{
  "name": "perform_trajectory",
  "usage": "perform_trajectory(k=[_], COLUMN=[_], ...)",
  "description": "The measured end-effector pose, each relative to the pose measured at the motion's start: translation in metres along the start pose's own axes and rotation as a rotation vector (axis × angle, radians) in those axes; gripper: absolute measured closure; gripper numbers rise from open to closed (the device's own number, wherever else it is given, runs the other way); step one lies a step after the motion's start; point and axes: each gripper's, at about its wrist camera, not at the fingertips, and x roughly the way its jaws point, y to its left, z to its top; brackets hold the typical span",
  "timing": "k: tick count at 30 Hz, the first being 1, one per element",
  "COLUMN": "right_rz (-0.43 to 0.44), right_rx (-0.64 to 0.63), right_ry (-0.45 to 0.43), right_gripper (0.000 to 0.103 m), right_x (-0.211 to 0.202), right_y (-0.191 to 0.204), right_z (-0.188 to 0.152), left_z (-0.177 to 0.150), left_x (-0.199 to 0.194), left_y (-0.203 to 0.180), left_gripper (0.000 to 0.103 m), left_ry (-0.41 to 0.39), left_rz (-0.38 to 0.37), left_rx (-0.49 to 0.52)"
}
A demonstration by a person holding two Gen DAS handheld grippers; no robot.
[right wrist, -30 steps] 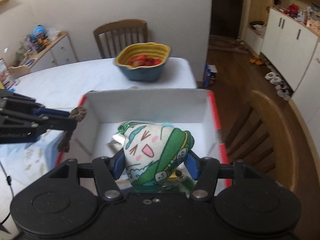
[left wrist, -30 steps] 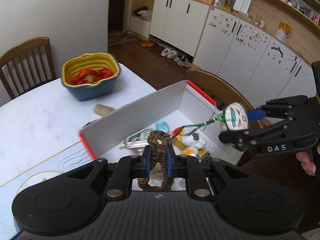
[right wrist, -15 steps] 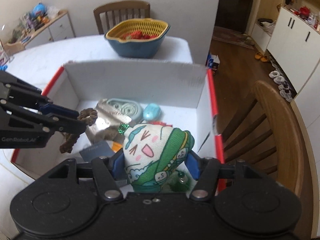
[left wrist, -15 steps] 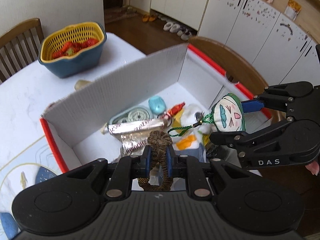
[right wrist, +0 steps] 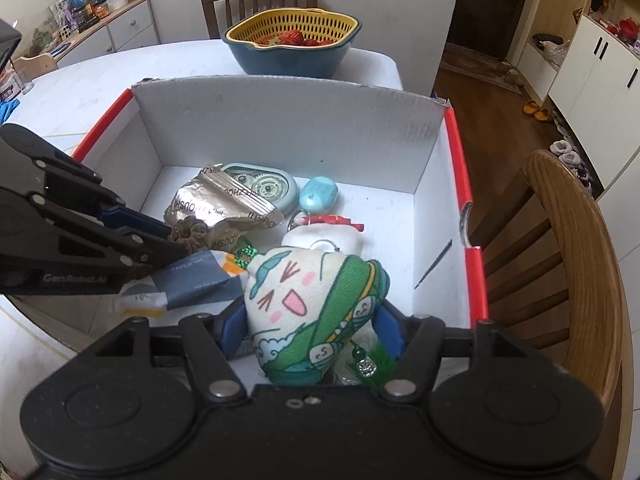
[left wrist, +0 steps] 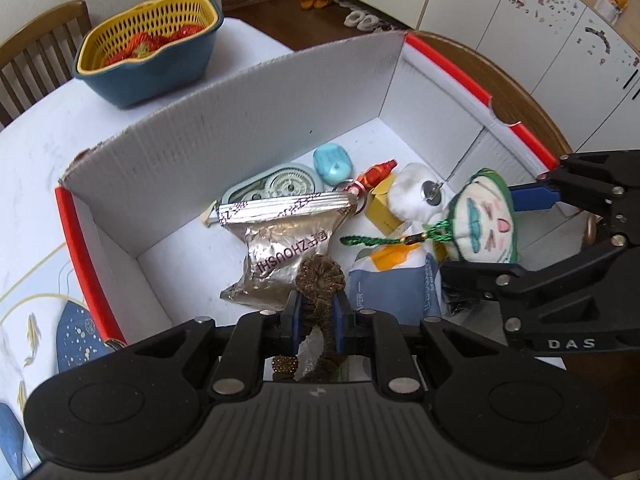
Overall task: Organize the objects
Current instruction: 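Open both tools to release the sachet and bracelet into the box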
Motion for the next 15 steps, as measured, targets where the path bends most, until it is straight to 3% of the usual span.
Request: perform_trajectory(k=[8,15], right_rz=[0.005,0.008], right_rx=[0.021,0.06], right_ry=[-0.022,-0.04], right_gripper=[0.028,0.026], right_x=[-0.009,-0.023], right_y=[-0.003,-0.004], right_z=[-0.001,-0.002], left_z=[-0.004,-0.01], left_x=[0.001,-0.016], left_y=[0.007,0.005], left_gripper=[0.077,0.073], left_ry=[0.008,-0.044], left_rz=[0.018,-0.008], left_rx=[-0.03,-0.009])
